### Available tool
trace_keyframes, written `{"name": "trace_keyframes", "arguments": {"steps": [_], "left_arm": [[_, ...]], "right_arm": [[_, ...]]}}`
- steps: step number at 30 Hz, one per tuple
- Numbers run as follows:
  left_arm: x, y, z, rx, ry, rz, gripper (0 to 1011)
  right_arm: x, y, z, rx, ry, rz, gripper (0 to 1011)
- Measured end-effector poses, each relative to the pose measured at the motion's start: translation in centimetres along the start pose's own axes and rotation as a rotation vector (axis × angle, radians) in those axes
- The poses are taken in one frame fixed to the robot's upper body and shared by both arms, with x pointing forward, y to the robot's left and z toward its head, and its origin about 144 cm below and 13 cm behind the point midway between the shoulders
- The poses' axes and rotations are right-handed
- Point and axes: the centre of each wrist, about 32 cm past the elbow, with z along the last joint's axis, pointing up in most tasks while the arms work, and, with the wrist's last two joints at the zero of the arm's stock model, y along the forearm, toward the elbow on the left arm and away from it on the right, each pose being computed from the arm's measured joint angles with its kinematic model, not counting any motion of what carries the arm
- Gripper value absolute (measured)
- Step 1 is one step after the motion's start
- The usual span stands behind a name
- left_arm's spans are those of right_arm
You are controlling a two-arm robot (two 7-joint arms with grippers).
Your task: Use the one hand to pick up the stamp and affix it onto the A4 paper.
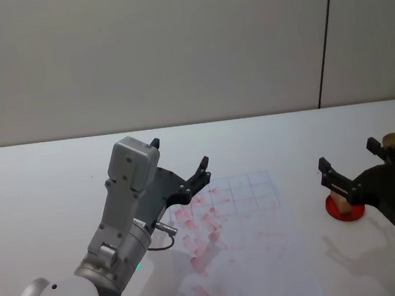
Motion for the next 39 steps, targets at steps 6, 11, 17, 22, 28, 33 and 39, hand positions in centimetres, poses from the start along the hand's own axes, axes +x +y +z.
{"name": "trace_keyframes", "arguments": {"steps": [6,11,17,22,28,33,39], "left_arm": [[0.0,0.0,0.0,0.0,0.0,0.0,993],[0.0,0.0,0.0,0.0,0.0,0.0,993],[0.0,0.0,0.0,0.0,0.0,0.0,993],[0.0,0.0,0.0,0.0,0.0,0.0,993],[0.0,0.0,0.0,0.0,0.0,0.0,993],[0.0,0.0,0.0,0.0,0.0,0.0,993],[0.0,0.0,0.0,0.0,0.0,0.0,993]], "right_arm": [[0.0,0.0,0.0,0.0,0.0,0.0,1001],[0.0,0.0,0.0,0.0,0.0,0.0,1001],[0.0,0.0,0.0,0.0,0.0,0.0,1001],[0.0,0.0,0.0,0.0,0.0,0.0,1001],[0.0,0.0,0.0,0.0,0.0,0.0,1001],[0.0,0.0,0.0,0.0,0.0,0.0,1001],[0.0,0.0,0.0,0.0,0.0,0.0,1001]]}}
